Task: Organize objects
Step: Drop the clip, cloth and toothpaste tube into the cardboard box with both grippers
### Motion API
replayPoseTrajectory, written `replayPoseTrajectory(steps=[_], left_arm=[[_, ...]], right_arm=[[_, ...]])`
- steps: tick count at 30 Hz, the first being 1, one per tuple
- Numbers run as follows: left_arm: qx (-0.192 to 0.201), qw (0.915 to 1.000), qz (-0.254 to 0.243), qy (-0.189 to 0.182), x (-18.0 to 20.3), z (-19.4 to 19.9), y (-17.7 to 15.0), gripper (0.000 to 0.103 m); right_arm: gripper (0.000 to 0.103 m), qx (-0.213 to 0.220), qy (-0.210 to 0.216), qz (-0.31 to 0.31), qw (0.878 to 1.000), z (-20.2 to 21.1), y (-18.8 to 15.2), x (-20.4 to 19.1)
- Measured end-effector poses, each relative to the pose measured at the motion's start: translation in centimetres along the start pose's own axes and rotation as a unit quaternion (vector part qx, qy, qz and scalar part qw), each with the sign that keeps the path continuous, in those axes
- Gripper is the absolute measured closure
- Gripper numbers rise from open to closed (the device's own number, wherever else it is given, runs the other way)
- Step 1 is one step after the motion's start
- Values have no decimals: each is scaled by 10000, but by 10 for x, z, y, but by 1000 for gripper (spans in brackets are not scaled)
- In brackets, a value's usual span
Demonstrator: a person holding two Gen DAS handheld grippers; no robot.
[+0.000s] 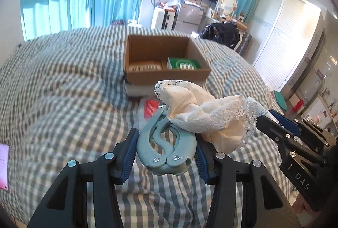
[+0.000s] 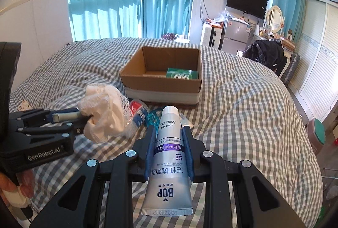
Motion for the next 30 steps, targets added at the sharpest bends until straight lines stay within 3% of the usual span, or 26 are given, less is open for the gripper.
replayPoseTrajectory(steps=[9, 16, 23, 30], left_arm=[[482, 9988, -112, 66, -4, 11, 78, 52], [636, 9974, -248, 220, -11, -15, 150, 53], [318, 9980, -458, 312, -16, -92, 195, 53], [-267, 9974, -512, 426, -27, -186, 201, 53]], right_arm=[[78, 394, 113, 93, 9991, 1, 59, 8], [78, 546, 295, 42, 9981, -33, 130, 21], [78, 301, 468, -78, 9984, -112, 196, 36], [78, -136, 569, -296, 9978, -205, 212, 51]])
Point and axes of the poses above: each gripper's, at about its wrist camera, not at the fingertips, and z roughly against the way its jaws point, x to its right, y to its top, the point moved 1 cm from there along -z, roughly the way its jaws point, and after that the axes turned 3 degrees about -x, right-handed, at the moved point
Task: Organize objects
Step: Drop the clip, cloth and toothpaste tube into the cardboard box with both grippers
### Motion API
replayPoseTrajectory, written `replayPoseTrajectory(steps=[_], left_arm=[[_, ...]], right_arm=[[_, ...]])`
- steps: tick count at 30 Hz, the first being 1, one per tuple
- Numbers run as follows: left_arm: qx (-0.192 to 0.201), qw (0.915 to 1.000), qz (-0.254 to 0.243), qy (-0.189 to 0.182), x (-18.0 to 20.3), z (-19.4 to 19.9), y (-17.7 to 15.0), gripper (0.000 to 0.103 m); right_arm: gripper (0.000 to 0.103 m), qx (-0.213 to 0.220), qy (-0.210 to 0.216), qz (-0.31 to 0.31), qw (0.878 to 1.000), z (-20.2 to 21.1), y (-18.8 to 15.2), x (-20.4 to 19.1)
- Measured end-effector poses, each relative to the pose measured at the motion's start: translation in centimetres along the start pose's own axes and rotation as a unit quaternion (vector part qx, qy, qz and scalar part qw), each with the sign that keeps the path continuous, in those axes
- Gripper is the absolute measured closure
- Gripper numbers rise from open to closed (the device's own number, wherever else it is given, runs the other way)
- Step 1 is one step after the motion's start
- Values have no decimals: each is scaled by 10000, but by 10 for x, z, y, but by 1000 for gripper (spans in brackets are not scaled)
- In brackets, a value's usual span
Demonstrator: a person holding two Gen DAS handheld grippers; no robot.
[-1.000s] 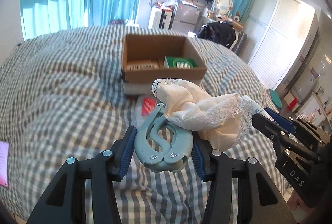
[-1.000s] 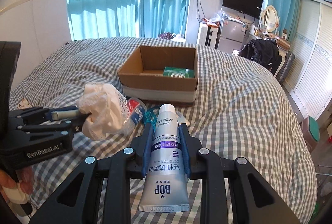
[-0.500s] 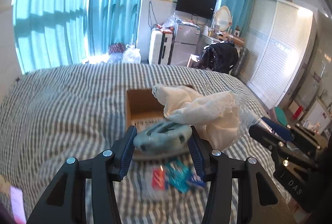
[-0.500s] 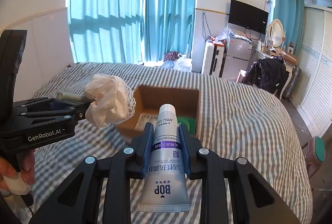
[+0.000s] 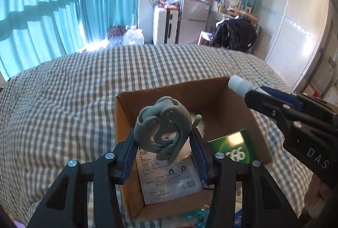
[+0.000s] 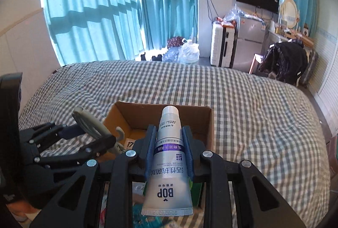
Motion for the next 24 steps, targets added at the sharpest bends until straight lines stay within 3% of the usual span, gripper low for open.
replayPoseTrajectory(steps=[4, 9, 10, 11, 12, 13, 17, 24], left_arm=[[-179, 9998, -59, 16, 1, -30, -3, 53], [-218, 9997, -27, -100, 2, -42, -6, 49], [-198, 9997, -46, -98, 3, -41, -7, 47], [-157, 9998, -81, -70, 5, -36, -7, 36], [-126, 9999, -99, -50, 8, -33, -7, 25], [-89, 9999, -126, -42, 10, -28, -7, 20], [-19, 9996, -278, -54, 14, 7, -5, 18], [503, 9984, -272, 56, 24, 107, -2, 6]], right_arm=[[78, -237, -59, -2, 9997, -44, -4, 10], [77, -258, 11, -126, 9996, -59, -12, 20], [66, -244, 25, -165, 9996, -58, -13, 22], [59, -212, 30, -201, 9996, -54, -14, 23], [46, -151, 35, -249, 9996, -50, -13, 27], [42, -57, 37, -300, 9995, -41, -12, 28], [41, 198, -63, -344, 9992, -1, -5, 25], [22, 644, -449, -187, 9967, 104, 3, 10]])
Point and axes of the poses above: each gripper's, at about its wrist camera, not at the fingertips, and z roughly against the way its jaws point, x to its right, y to its top, the point moved 1 cm from there along -z, roughly the way its jaws point, and after that the axes turned 3 degrees about -x, right-handed, at the moved point
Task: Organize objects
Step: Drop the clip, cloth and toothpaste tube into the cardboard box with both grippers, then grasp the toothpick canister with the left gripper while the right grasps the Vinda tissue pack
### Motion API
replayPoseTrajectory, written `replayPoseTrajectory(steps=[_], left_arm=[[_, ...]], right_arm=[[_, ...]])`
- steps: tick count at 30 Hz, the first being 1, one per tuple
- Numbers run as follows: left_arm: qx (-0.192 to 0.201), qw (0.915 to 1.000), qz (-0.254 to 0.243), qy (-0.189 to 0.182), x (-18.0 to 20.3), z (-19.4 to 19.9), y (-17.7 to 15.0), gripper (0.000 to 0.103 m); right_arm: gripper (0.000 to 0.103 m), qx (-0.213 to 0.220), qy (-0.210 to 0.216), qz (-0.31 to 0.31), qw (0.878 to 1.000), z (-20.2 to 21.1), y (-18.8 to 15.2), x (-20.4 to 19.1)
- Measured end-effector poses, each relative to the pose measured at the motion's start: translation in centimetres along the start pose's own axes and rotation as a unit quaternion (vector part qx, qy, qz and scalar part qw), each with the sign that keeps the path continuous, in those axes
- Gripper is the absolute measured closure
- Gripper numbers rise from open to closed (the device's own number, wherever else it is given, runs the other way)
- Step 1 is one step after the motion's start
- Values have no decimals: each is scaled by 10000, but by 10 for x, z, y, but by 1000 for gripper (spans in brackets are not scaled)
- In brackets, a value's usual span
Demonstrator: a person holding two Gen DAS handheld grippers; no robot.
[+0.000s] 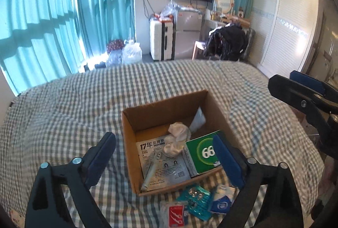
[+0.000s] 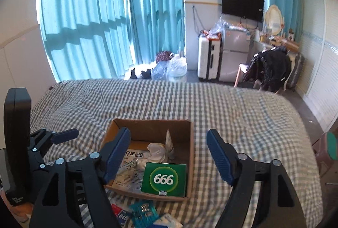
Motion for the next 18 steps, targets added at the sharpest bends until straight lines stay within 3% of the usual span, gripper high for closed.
replayPoseTrajectory(steps=[3, 9, 18], left_arm=[[210, 9997, -37, 150, 1, 41, 4, 4], [737, 9958, 2, 541, -2, 114, 5, 0], [902, 9934, 103, 697, -15, 145, -26, 0]], right_arm=[[12, 287, -125, 72, 9995, 43, 8, -4], [5, 601, -284, 103, 9977, 116, 9, -14], [1, 765, -523, 491, 9945, 163, -26, -34]])
Point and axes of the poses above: each gripper's, at about its wrist camera, not at the fingertips, and z roughly against the way its jaws point, x to its right, y to its top, the point moved 1 cm from there along -z, roughly the way its jaws point, and after that the axes turned 3 degrees about -x, right-handed, at the moved point
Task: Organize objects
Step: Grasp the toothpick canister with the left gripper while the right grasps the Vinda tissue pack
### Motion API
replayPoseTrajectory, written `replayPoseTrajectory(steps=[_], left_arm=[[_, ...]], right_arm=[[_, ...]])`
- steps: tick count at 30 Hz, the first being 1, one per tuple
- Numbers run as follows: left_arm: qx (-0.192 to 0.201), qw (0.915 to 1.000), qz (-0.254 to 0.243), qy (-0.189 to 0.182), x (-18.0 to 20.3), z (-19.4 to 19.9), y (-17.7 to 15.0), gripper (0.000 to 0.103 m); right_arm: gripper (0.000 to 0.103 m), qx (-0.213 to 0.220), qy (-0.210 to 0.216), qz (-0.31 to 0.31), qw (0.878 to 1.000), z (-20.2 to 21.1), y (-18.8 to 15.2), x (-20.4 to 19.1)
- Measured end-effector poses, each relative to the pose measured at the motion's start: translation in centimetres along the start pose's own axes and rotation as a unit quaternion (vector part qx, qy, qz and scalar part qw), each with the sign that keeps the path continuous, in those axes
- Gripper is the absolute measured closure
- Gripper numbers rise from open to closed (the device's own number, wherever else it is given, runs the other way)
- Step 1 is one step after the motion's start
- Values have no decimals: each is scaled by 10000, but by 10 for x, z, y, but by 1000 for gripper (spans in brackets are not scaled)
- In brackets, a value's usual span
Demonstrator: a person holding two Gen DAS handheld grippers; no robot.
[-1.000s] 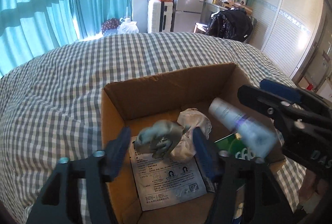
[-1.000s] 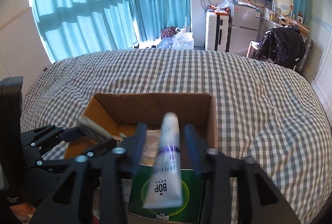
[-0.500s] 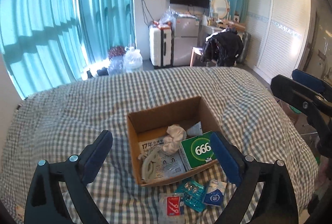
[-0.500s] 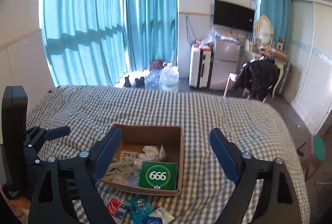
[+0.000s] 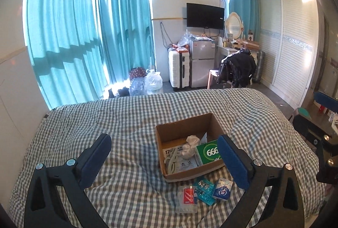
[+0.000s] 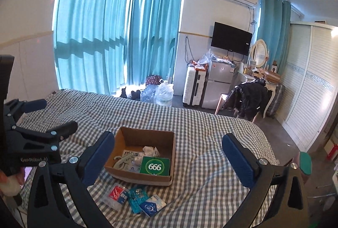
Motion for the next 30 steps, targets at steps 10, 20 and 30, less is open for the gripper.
replayPoseTrajectory(steps=[10, 20, 30], left_arm=[[-396, 9979, 375, 360, -13, -37, -79, 0], [-1022, 9923, 609, 349, 2, -115, -138, 0], [-1918, 9814, 37, 64, 48, -192, -189, 0]], right_arm=[[0, -338, 206, 38, 9992, -32, -80, -18], [0, -1125, 117, -336, 9930, -120, -148, -11], [1, -1646, -72, -213, 9861, -184, -197, -11]])
Point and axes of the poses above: each gripper's, at about its wrist camera, not at the fingertips, and z roughly against the way its jaws point, x to its right, y to its top, the point moved 1 cm from there along -z, roughly the way its jaws point, and after that the axes turned 3 degrees about -x, right-handed, at the moved point
